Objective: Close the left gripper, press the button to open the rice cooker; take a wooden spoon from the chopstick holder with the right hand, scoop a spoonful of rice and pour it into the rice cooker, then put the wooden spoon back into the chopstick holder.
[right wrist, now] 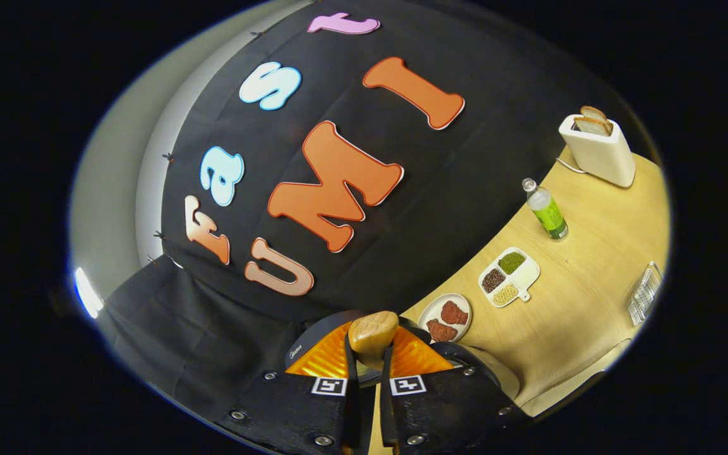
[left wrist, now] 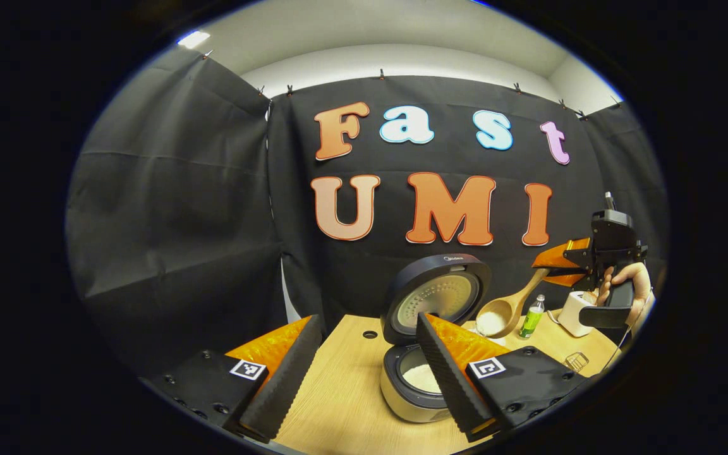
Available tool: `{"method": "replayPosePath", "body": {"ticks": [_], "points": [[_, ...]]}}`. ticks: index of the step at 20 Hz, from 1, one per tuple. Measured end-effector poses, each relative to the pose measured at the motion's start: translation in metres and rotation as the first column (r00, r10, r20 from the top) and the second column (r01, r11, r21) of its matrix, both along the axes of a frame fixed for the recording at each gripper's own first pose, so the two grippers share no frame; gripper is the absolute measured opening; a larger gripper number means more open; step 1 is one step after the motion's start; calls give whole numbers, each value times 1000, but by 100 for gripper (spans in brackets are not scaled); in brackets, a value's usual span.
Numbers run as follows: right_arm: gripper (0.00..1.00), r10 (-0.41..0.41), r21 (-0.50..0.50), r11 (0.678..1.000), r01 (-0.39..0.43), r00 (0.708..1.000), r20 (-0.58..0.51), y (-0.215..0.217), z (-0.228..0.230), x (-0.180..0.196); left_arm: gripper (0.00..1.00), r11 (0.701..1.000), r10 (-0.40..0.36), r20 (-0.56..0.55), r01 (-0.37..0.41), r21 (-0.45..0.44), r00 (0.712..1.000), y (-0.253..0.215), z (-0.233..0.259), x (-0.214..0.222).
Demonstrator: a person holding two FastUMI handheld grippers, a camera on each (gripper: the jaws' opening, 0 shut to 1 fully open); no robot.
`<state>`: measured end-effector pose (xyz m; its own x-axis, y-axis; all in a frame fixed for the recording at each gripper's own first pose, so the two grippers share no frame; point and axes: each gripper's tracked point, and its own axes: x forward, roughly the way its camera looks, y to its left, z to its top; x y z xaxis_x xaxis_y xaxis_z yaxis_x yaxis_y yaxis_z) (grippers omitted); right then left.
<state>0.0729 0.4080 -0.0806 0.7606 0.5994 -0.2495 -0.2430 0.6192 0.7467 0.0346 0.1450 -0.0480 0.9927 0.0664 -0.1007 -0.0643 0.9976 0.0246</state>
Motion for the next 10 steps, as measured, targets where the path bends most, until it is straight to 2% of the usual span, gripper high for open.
{"method": "replayPosePath", "body": {"ticks": [4, 10], "points": [[11, 16, -46, 999, -14, 999, 51, 9, 3, -1, 97, 1000, -2, -3, 2, 7, 1000, 2, 0, 3], [11, 50, -111, 993, -36, 990, 129, 24, 10, -3, 100, 1000, -21, -3, 21, 14, 1000, 1, 0, 9]]}}
